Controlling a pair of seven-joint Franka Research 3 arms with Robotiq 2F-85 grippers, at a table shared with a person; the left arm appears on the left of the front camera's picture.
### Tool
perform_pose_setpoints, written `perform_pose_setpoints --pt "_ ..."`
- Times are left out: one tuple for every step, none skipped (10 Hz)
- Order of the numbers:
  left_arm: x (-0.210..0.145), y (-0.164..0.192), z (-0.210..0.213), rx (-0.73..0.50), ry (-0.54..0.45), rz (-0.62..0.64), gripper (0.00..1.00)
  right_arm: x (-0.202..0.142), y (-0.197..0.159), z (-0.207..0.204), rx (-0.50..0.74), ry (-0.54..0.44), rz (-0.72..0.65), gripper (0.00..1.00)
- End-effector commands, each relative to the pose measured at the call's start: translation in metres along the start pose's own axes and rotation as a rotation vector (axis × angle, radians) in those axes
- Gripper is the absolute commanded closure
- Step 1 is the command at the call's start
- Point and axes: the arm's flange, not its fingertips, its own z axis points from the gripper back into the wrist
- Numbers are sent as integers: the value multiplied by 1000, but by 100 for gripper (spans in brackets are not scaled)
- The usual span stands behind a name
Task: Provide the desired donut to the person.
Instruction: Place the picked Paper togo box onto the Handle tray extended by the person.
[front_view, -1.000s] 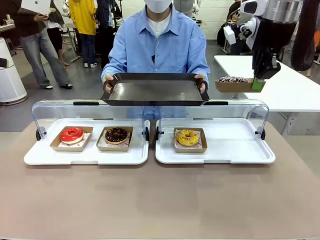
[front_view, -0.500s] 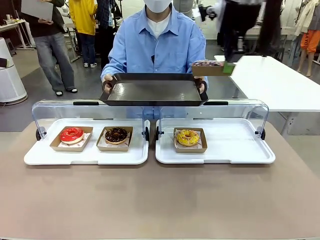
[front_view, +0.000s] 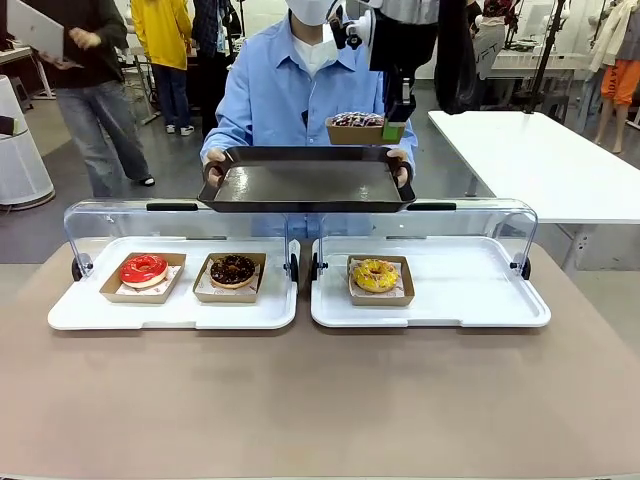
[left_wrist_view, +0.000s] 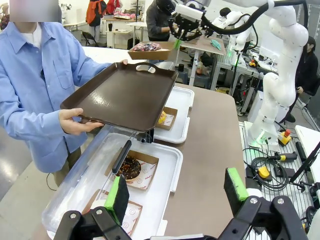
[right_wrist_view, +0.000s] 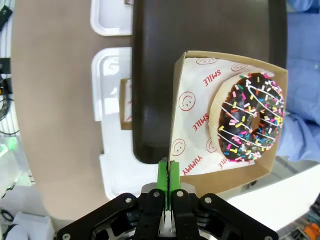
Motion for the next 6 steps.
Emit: perform_pose_setpoints --pt "1 -1 1 -1 -8 -5 0 1 -18 -12 -23 18 -26 99" --pt "1 -1 1 -1 -8 -5 0 -1 -23 -24 -9 14 -8 99" --pt "1 -1 1 -1 -8 -5 0 -7 -32 -38 16 6 -19 99" --pt "1 -1 1 -1 -8 -5 0 -11 -34 -51 35 9 -7 99" --pt "1 -1 1 -1 -8 -5 0 -15 -35 -64 50 15 13 99" --pt "1 -1 1 -1 -8 -5 0 -20 -38 -74 62 13 13 99"
